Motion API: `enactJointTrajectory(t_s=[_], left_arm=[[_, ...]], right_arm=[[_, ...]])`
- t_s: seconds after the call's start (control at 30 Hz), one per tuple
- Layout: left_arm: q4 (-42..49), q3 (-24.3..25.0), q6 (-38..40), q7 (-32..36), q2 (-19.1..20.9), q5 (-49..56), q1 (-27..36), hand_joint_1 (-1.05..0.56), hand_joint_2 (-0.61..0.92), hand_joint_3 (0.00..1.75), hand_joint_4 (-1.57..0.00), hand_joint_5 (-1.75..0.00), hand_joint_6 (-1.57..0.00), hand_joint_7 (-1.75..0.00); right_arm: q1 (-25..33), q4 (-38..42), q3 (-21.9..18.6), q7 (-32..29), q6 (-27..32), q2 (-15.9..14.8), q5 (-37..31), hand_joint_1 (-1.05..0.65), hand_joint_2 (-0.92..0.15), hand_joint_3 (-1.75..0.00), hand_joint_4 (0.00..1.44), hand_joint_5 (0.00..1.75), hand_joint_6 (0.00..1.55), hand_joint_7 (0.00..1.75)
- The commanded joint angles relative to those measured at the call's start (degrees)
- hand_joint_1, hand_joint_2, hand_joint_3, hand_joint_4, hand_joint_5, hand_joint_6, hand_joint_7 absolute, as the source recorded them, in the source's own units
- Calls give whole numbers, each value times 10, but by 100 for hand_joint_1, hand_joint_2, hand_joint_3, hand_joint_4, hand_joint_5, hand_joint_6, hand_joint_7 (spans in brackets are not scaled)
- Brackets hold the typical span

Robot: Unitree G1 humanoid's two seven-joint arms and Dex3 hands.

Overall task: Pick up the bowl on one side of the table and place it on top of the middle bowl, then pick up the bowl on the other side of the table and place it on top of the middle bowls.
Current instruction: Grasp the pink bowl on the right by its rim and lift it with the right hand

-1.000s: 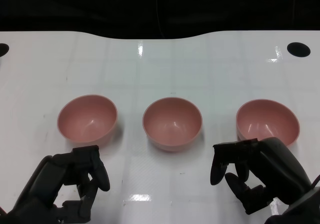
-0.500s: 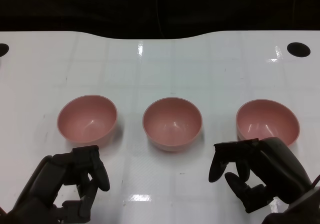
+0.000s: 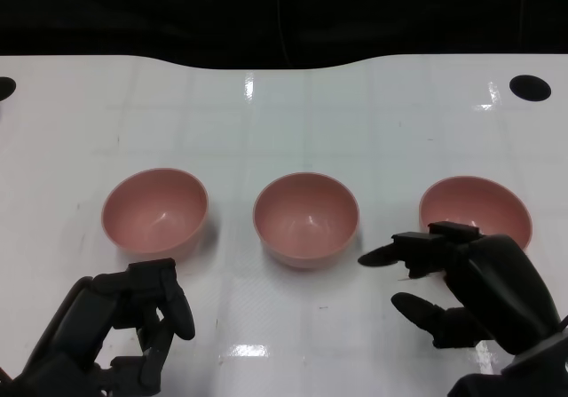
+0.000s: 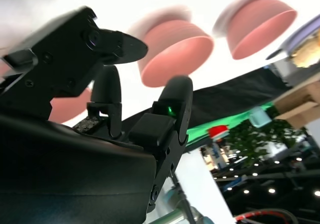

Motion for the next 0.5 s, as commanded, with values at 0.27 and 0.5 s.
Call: enactJointTrajectory(t_s=[0.27,0.5], left_arm=[[-12,5,9,-4,7,1,7,-13,40,142,-86,-174,-80,-156],[-15,6,11,-7,10,-4,6,-13,40,141,-86,-175,-80,-156]], right_arm=[[-6,-42,-7,15,104,-8,-58,-53,-87,-3,6,66,31,1],[-7,-72,3,49,175,-15,-98,-58,-88,-1,0,62,18,0]])
